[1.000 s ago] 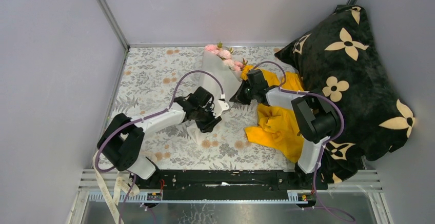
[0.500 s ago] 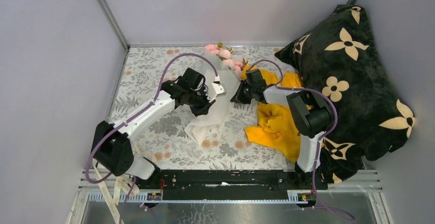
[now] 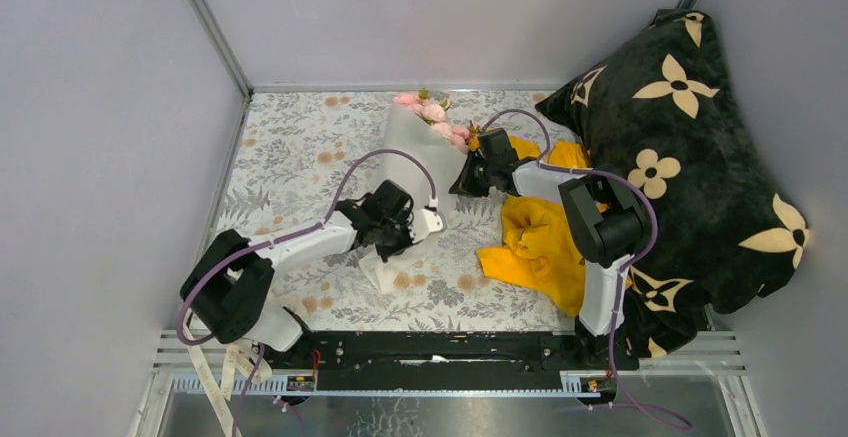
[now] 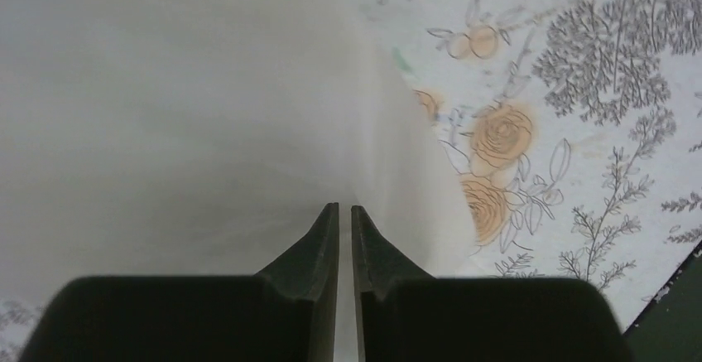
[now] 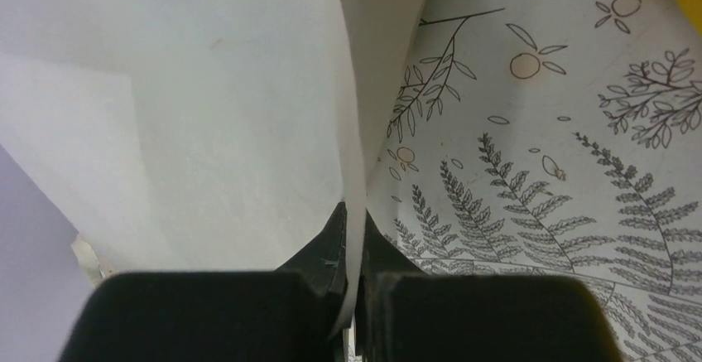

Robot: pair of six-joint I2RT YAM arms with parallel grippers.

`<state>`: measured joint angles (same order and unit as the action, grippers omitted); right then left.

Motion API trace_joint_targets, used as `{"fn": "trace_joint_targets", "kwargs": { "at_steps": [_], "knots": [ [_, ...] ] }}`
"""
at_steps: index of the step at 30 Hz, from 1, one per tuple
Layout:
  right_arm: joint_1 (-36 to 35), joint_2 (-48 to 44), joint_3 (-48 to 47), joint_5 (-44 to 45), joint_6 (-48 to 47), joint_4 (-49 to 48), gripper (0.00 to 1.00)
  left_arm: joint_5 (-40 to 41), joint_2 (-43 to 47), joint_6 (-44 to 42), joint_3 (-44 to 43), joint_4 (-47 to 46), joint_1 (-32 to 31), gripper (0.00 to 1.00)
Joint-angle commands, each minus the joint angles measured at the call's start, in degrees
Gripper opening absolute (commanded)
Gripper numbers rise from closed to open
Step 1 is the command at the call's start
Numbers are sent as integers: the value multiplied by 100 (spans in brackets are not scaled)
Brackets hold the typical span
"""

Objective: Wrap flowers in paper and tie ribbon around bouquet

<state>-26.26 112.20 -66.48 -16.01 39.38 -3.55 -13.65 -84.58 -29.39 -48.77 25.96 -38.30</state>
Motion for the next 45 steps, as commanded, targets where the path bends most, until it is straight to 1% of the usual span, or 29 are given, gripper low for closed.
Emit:
{"fn": "trace_joint_targets", "kwargs": {
  "at_steps": [1,4,7,11,13,15,18,20,22,24,25,26,27,28,29,30,31,34,36,38,39,42,45],
  "knots": [
    [33,159,-397,96,-130,59,0,124,-46,-349,436,-104,-185,17],
    [33,274,-536,160,-166,129,0,258,-103,-506,592,-85,-198,19],
    [54,381,-662,223,-189,188,0,216,-82,-524,720,-48,-385,23],
    [68,517,-892,317,-267,315,0,210,-19,-641,919,152,-753,33],
    [68,568,-1003,362,-385,570,0,195,65,-704,973,320,-765,38],
    [69,570,-1025,392,-460,637,0,188,218,-652,876,555,-766,40],
    [68,549,-1008,361,-521,660,0,-163,429,-406,372,1315,-766,44],
    [68,541,-1007,329,-550,693,0,-460,472,-202,-189,1901,-766,49],
    [68,519,-994,311,-569,698,0,-758,513,-169,-768,2459,-755,52],
    [68,490,-981,300,-571,698,0,-947,568,-233,-1209,2759,-653,53],
    [68,479,-975,293,-571,698,0,-1021,573,-280,-1312,2791,-533,53],
    [68,470,-973,286,-567,710,0,-1092,563,-318,-1343,2755,-363,49],
    [68,464,-965,280,-572,706,0,-1077,522,-339,-1308,2644,-194,42],
    [68,456,-956,267,-571,700,0,-985,472,-302,-1236,2470,-18,29],
    [68,458,-955,245,-572,698,0,-840,408,-264,-1134,2272,122,19],
    [68,463,-948,221,-566,702,0,-718,321,-246,-1041,2091,216,12],
    [71,461,-946,213,-573,699,0,-636,240,-243,-962,1960,273,8],
    [68,448,-925,215,-584,715,0,-487,48,-199,-815,1683,289,7],
    [68,445,-913,207,-590,698,0,-582,8,-132,-728,1570,235,7],
    [69,448,-906,219,-601,712,0,-737,61,-133,-556,1521,-2,7],
    [69,444,-910,221,-599,699,0,-726,134,-164,-418,1466,-216,8],
    [71,443,-903,236,-590,669,0,-417,371,-307,149,1131,-780,11],
    [68,455,-900,207,-551,622,0,62,169,-383,612,780,-901,11]
  ]
}}
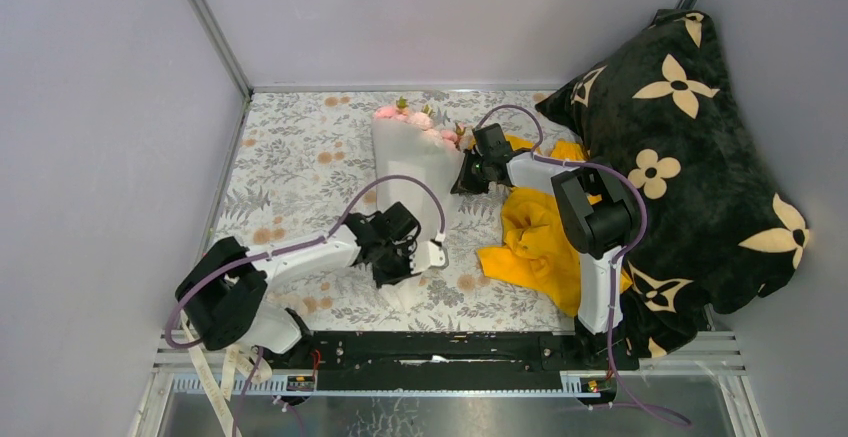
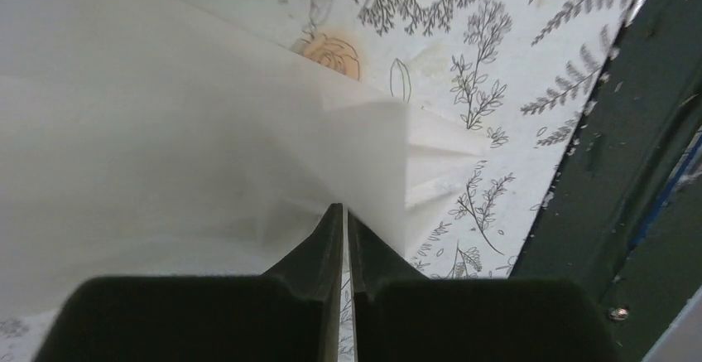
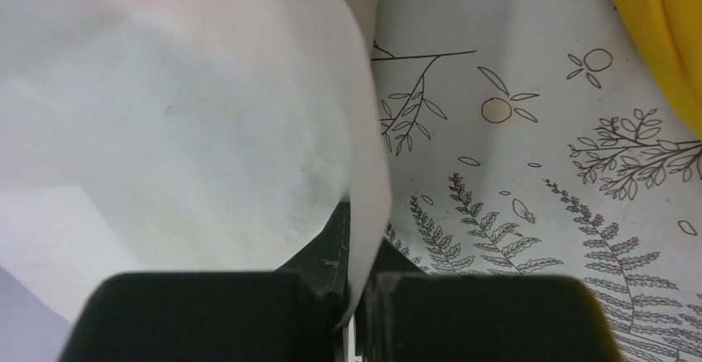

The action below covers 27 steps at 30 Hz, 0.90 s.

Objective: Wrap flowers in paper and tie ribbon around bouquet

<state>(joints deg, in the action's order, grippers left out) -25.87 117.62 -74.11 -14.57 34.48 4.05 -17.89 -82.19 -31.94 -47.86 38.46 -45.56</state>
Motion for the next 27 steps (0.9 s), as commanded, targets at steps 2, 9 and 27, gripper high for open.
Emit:
{"fn": "trace_joint_targets", "kwargs": {
  "at_steps": [2,9,27],
  "knots": [
    [29,-67,-160,27,-59,-141,0,741,-271,-182,630,-587,-260,11],
    [29,-68,-373,-76,-227,10,6,1206,-314,13,813,-928,-1355,34],
    [-24,-677,441,-1014,41,887,96,1767,-927,-18,1128,-1165,-1687,45]
  ]
}}
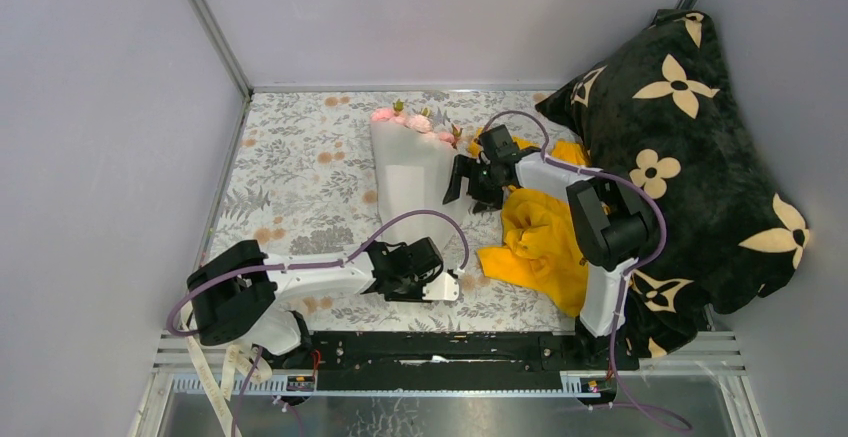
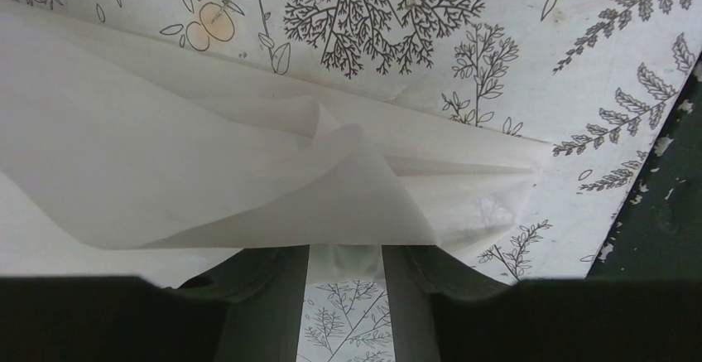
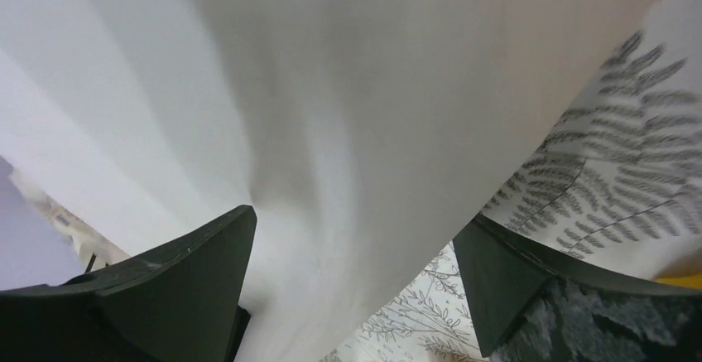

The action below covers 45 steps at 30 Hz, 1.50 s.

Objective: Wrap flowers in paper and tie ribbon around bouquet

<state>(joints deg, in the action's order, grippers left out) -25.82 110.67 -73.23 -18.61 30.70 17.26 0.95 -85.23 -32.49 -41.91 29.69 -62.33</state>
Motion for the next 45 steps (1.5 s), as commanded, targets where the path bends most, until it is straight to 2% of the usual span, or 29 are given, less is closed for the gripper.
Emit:
{"fn": "trace_joint_targets", "kwargs": {
  "at_steps": [1,5,7,8,10,13,15,16,18,20,22,24,27,30,33,36,38,41,45],
  "knots": [
    [-73,114,383,-736,484,-602,96,-115,-599,38,535,-289,-8,45],
    [-296,683,133,-943,582,-961,94,-121,-525,21,537,-293,-8,45],
    [-364,900,66,-1008,689,-1178,88,-117,-484,21,506,-284,-8,45],
    [-378,944,79,-1033,752,-1361,83,-121,-459,22,506,-283,-8,45],
    [-379,981,138,-1031,845,-1567,66,-120,-430,17,507,-284,-8,46],
    [-376,934,287,-941,915,-1766,34,-118,-433,-19,539,-269,-8,46],
    [-371,851,381,-825,938,-1904,4,-121,-385,-16,463,-120,-3,47],
    [-371,806,425,-762,931,-1936,0,-130,-311,2,372,12,9,48],
    [-372,757,466,-686,882,-1950,0,-290,-24,28,68,402,130,52],
    [-372,753,461,-610,836,-1923,0,-577,358,28,-408,865,508,64],
    [-371,796,415,-575,780,-1863,0,-986,663,-47,-975,1420,1124,81],
    [-371,838,369,-574,752,-1830,0,-1399,806,-207,-1510,1996,1918,87],
    [-371,883,311,-533,709,-1765,0,-1934,920,-553,-2039,2800,3509,93],
    [-369,890,266,-482,604,-1520,0,-1962,1110,-992,-2113,3307,5020,95],
    [-371,862,222,-448,514,-1370,0,-1472,1068,-992,-1998,3355,6865,95],
    [-371,853,121,-448,415,-1208,0,-1022,600,-992,-1817,2971,8723,95],
    [-375,836,59,-441,343,-1080,0,-893,36,-992,-1873,2737,9668,95],
    [-371,795,-1,-387,235,-947,0,-683,-754,-992,-2198,2356,10507,95],
    [-376,742,16,-341,174,-880,0,-422,-1663,-1099,-2766,2145,10841,96]
  ]
}}
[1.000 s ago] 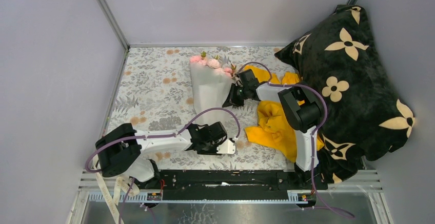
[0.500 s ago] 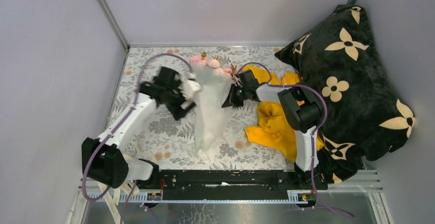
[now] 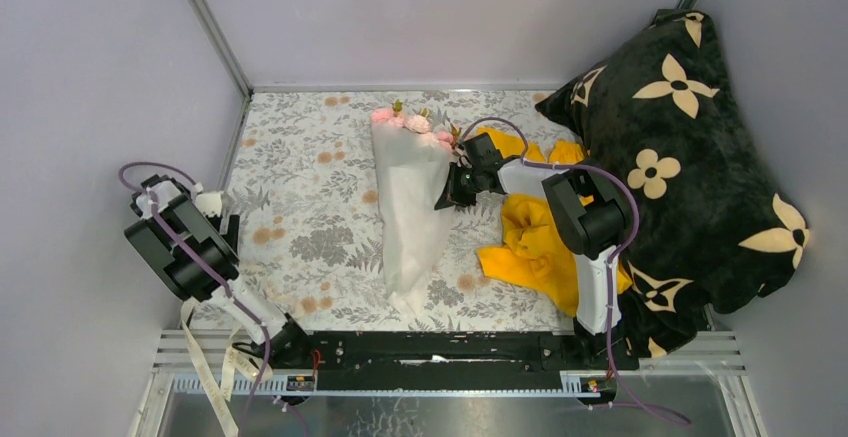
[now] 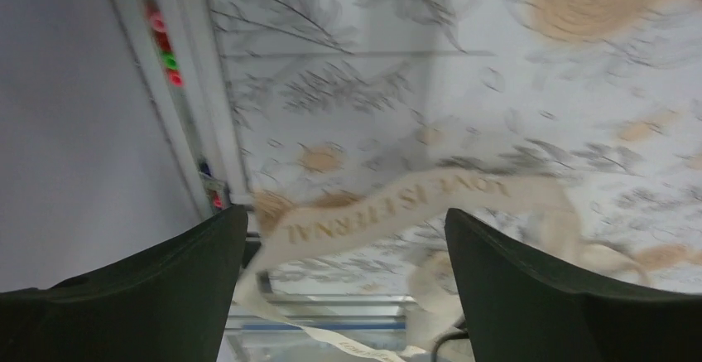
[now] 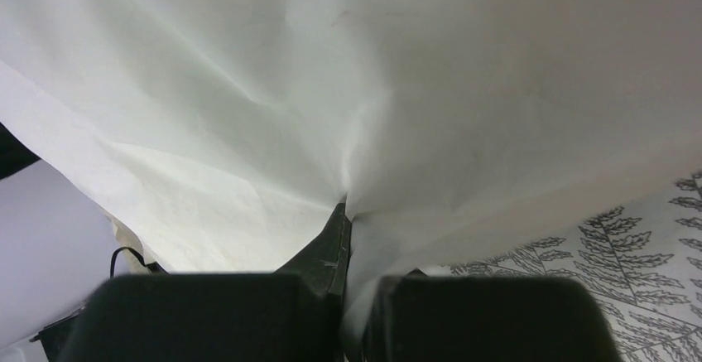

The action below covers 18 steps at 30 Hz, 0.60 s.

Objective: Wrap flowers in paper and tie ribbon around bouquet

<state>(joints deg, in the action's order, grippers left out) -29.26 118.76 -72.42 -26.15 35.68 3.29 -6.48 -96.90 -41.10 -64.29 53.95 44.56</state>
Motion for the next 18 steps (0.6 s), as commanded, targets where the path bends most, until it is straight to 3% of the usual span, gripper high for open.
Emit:
{"fn": "trace_joint_targets", "kwargs": {
  "at_steps": [1,2,10,18],
  "knots": [
    [-28,-76,-43,415,-326,517,0,361,-626,-2142,-573,-284,153,98],
    [-25,-89,-29,418,-331,508,0,359,-755,-2506,-575,-289,158,98],
    [-28,-107,-41,429,-375,563,0,277,-882,-2985,16,-115,150,92],
    [-28,-91,-208,440,-527,768,0,-581,395,-3343,2,588,125,89]
  ]
}}
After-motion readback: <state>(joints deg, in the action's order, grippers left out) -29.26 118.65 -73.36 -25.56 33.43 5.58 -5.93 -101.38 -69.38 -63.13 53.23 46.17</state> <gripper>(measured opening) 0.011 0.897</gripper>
